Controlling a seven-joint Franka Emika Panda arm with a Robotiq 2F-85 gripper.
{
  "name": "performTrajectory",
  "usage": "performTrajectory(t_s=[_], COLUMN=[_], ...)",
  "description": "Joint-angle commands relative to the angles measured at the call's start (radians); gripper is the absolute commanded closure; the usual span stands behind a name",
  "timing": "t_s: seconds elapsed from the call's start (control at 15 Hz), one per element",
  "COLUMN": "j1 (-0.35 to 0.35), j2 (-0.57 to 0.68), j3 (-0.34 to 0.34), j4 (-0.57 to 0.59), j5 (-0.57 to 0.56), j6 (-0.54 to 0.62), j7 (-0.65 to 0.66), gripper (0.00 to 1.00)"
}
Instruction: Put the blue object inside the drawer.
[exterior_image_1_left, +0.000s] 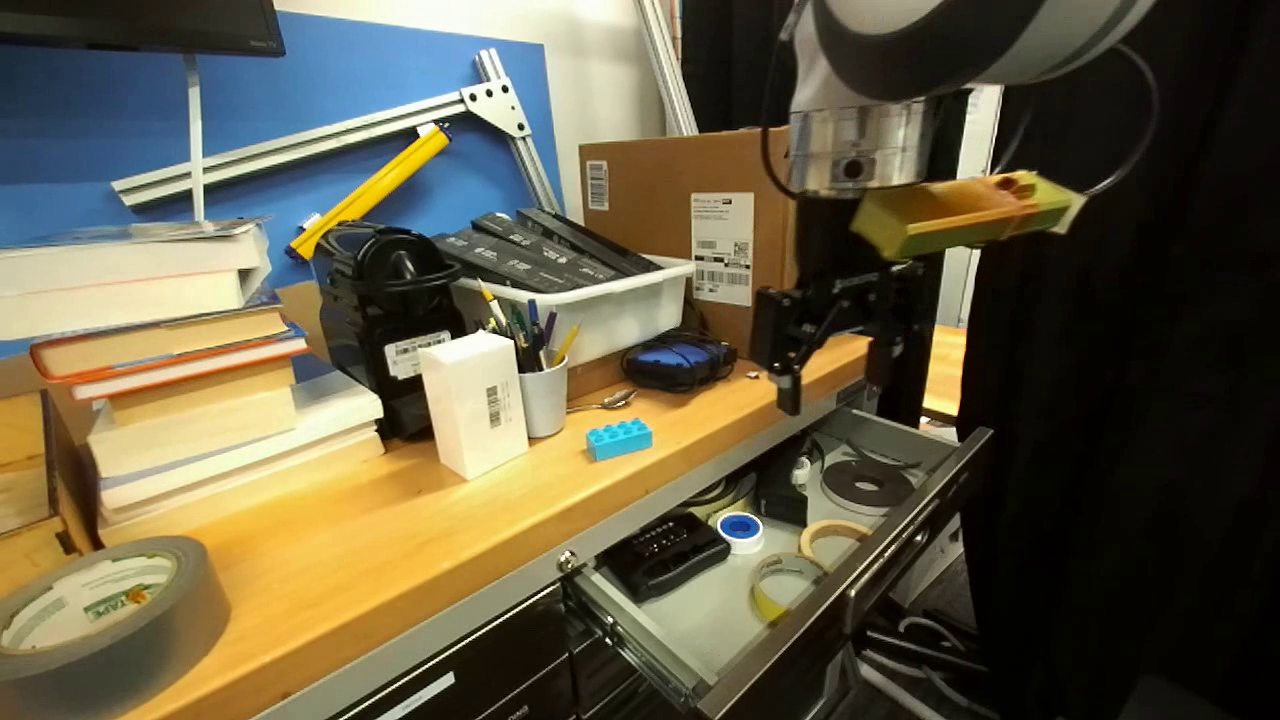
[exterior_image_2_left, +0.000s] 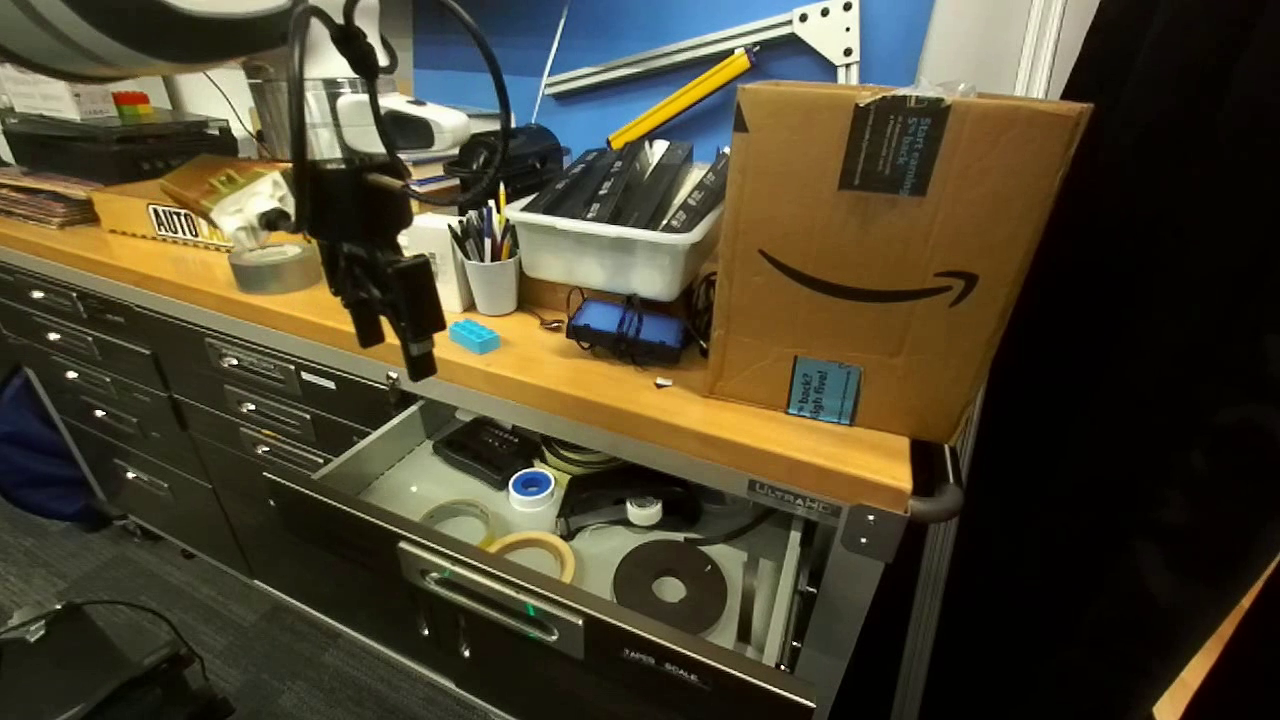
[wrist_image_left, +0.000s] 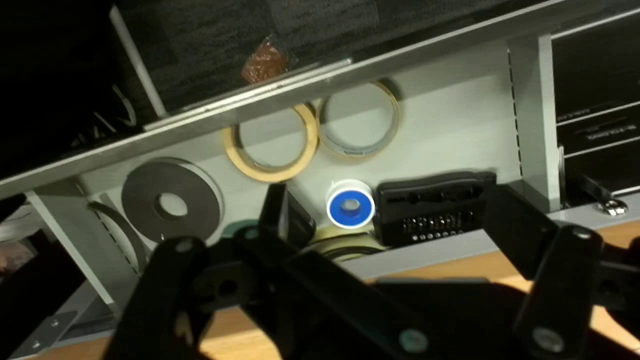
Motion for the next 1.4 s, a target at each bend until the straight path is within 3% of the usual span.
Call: performTrajectory(t_s=[0.0,0.6,1.33], j1=[0.011,0.080,0.131], j2=[0.205,0.525,0.710], j3=[0.045,0.035,0.028], j4=[0.150,0.435,0.649], j5=[-0.009,0.007,0.023], j6=[0.079,0.025,-0.100], j7=[0.088,0.057,0.040], gripper=[0.00,0.00,0.00])
